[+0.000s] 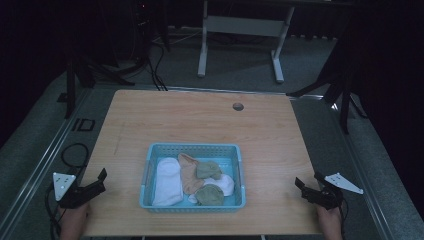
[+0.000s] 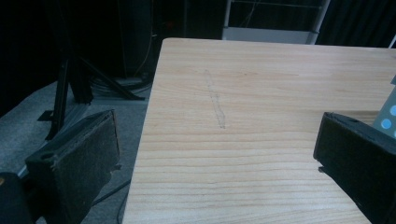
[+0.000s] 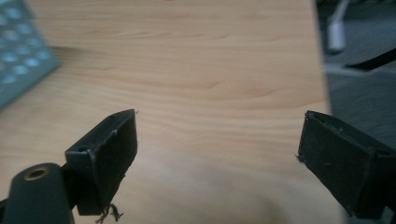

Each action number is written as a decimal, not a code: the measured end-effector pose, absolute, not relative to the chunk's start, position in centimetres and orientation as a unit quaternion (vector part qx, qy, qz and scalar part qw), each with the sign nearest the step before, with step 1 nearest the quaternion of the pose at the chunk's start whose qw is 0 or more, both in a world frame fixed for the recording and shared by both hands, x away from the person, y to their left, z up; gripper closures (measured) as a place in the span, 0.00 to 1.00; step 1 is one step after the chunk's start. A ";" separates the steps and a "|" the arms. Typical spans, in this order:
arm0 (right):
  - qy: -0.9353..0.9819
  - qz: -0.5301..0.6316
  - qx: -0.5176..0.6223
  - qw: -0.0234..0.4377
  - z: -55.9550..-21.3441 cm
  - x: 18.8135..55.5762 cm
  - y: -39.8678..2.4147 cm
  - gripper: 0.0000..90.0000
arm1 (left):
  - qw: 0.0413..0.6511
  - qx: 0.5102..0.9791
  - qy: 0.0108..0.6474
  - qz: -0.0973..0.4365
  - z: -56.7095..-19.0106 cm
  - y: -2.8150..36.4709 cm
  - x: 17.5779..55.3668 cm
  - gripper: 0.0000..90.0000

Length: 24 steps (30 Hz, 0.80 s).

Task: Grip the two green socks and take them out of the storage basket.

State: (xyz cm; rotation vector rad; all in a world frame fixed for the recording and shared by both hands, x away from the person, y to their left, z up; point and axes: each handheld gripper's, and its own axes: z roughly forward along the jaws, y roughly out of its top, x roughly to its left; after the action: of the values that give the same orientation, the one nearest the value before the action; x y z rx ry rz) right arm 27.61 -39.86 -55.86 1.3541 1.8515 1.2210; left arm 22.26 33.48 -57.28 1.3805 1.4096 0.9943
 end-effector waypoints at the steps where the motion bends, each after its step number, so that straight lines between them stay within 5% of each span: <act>1: 0.686 0.448 0.507 0.267 -55.9 27.8 -39.9 0.13 | 0.449 0.558 0.570 0.403 -57.3 33.5 22.3 0.00; 17: 0.728 0.423 0.490 0.227 -55.9 28.2 -40.4 0.15 | 0.448 0.562 0.566 0.403 -57.3 33.4 22.3 0.00; 24: 0.777 0.406 0.452 0.163 -55.3 28.4 -40.5 0.16 | 0.448 0.563 0.566 0.403 -57.3 33.4 22.3 0.00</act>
State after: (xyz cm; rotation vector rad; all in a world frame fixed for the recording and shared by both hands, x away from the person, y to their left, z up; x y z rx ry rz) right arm 28.39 -40.51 -55.32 1.2892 2.2176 1.1589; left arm 22.32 33.38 -57.28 1.3923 1.3999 0.9982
